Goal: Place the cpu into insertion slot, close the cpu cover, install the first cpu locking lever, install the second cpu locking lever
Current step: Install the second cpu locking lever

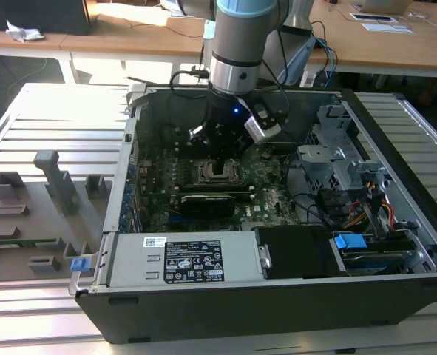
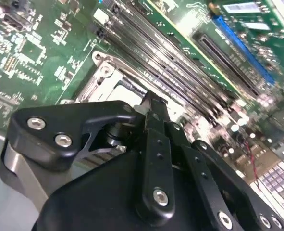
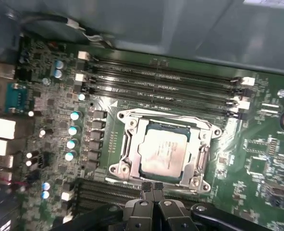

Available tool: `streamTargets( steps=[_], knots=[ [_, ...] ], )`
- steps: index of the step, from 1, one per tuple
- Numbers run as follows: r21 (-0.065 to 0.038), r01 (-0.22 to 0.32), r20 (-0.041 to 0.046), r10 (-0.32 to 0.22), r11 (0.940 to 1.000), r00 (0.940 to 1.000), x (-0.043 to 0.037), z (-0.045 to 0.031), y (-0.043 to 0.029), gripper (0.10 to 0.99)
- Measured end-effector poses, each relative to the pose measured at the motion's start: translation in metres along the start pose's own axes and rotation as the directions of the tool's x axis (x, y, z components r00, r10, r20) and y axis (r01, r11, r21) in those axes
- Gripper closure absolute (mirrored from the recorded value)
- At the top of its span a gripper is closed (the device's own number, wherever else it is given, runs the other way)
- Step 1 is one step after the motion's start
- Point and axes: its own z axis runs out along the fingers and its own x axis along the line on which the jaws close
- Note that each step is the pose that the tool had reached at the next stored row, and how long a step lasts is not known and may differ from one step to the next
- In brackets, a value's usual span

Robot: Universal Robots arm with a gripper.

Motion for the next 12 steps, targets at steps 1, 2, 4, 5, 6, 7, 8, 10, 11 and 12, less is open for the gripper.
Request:
streamTargets(
  steps=[1,2,4,5,6,7,8,10,11,12],
  knots=[
    [0.0,0.0,0.0,0.0,1.0,1.0,0.0004,-0.0048,-0.0003,0.98],
    [0.0,0.0,0.0,0.0,1.0,1.0,0.0012,-0.0159,-0.0011,0.98],
    [0.0,0.0,-0.0001,0.0,1.0,1.0,0.0027,-0.035,-0.0025,0.98],
    [0.0,0.0,-0.0001,0.0,1.0,1.0,0.0032,-0.0413,-0.003,0.98],
    [0.0,0.0,0.0001,0.0,1.0,1.0,0.0033,-0.0425,-0.0031,0.98],
    [0.0,0.0,0.0002,0.0,1.0,1.0,0.0033,-0.0424,-0.003,0.98],
    [0.0,0.0,0.0001,0.0,1.0,1.0,0.0033,-0.0426,-0.0031,0.98],
    [-0.001,0.0,0.0001,0.0,1.0,1.0,0.0033,-0.0426,-0.0031,0.98],
    [-0.001,0.0,0.0001,0.0,1.0,1.0,0.0033,-0.0426,-0.0031,0.98],
    [-0.001,0.0,0.0001,0.0,1.0,1.0,0.0033,-0.0426,-0.0031,0.98]
  ],
)
